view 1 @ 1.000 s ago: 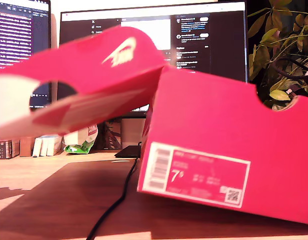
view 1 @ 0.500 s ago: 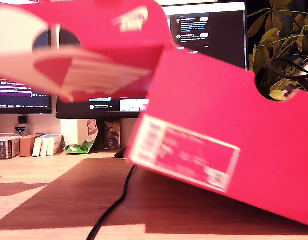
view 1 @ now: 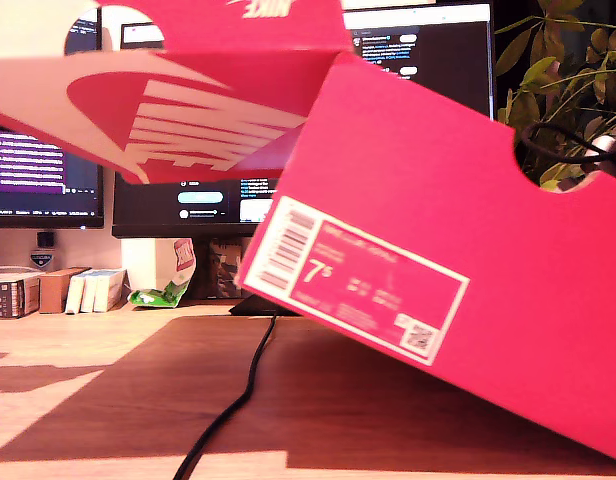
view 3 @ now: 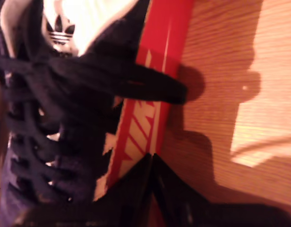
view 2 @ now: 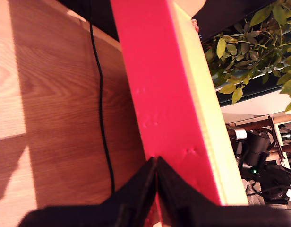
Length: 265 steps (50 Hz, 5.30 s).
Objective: Close the red shoebox by pushing the lid with your left arm and holding the box in place with your right arm
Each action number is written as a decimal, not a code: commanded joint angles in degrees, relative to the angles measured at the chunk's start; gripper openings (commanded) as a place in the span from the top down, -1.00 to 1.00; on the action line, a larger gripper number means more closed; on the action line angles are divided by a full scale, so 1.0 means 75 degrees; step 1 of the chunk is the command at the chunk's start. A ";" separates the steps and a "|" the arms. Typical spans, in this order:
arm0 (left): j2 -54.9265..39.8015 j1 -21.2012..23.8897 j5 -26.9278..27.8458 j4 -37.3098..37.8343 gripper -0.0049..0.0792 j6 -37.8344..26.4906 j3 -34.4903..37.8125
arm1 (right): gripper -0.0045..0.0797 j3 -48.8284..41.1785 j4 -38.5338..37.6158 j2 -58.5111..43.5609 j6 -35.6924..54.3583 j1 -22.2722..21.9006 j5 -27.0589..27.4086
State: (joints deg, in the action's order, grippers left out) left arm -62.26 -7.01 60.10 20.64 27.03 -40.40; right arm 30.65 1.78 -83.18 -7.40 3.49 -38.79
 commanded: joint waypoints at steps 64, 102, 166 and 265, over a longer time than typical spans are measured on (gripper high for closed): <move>0.0102 0.2314 -0.0583 -0.0836 0.93 0.0903 -0.1722 | 0.92 0.0050 -0.0070 -0.0082 0.0166 0.0452 -0.0152; -0.0090 0.4774 -0.2783 -0.3086 0.93 0.1017 -0.1722 | 0.92 0.0050 -0.0178 -0.0082 0.0166 0.0533 -0.0154; -0.0181 0.5648 -0.4232 -0.4162 0.93 -0.1276 -0.1953 | 0.92 0.1486 0.0673 0.0254 0.0554 -0.0551 0.0137; 0.2183 0.1422 -0.4523 -0.0624 0.93 -0.4007 -0.1478 | 0.92 0.2203 0.0836 0.3815 0.2159 -0.0370 0.3343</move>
State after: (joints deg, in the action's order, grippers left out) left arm -47.00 4.62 25.58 16.36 -3.16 -54.24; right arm 48.53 9.06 -56.01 8.91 1.08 -13.96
